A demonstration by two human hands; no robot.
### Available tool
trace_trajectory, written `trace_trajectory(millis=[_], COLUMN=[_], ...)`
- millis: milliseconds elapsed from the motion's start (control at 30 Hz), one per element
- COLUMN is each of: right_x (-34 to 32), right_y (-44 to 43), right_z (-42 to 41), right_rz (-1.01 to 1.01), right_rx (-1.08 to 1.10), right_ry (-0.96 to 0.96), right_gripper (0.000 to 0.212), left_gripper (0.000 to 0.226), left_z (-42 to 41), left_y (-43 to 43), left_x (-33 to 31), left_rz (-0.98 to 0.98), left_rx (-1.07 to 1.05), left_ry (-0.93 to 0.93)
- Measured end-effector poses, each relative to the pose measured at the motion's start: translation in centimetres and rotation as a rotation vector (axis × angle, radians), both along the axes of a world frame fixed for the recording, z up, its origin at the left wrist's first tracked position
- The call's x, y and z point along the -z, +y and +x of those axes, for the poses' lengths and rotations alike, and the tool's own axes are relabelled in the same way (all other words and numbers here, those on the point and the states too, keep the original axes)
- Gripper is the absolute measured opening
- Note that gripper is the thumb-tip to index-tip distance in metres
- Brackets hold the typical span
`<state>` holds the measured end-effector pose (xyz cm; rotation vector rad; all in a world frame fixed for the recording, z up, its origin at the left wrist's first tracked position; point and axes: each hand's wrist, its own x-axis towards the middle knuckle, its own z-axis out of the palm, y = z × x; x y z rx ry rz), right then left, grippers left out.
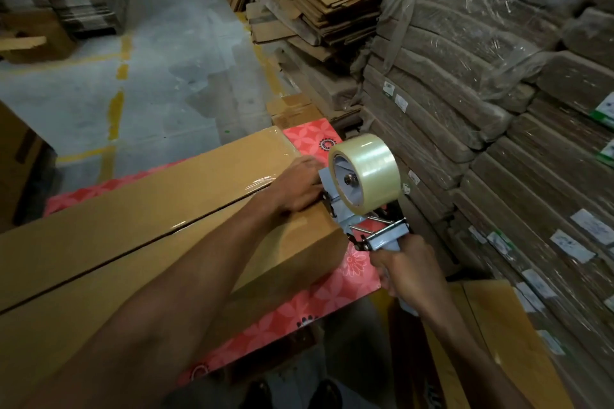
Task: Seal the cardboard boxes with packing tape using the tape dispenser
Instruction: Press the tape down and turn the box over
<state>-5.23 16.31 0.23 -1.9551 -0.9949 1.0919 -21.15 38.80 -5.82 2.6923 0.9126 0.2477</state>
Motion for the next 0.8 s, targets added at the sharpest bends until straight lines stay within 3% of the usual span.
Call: trace_trajectory(millis=[167, 300, 400, 667, 800], right_x=[-0.4, -0.5, -0.1, 1.6, 2.4], right_y=[0.0, -1.4, -3.1, -7.0, -6.7], right_z=[-0.3, 0.2, 0.8, 2.4, 1.7], right_rz=[0.023, 0.041, 0.023, -0.105, -0.098], right_rx=[-0.006, -0.033, -0.017, -0.061, 0.031], right_ry=[0.029, -0.038, -0.048, -0.064, -0.010], right_gripper=[0.027, 0.020, 0.021, 0.036, 0.023], left_gripper=[0.041, 0.058, 0.028, 0.030, 0.028], left_z=[-0.4, -0.3, 0.2, 0.2, 1.2], left_y=[-0.3, -1.5, -1.6, -1.6, -3.3], left_x=[-1.0, -2.4, -2.3, -2.6, -2.8], left_rz=[-0.004, 0.000, -0.005, -0.065, -0.053], left_rx=[-0.055, -0.040, -0.065, -0.021, -0.003], left_ry=[0.045, 0.091, 0.090, 0.096, -0.027])
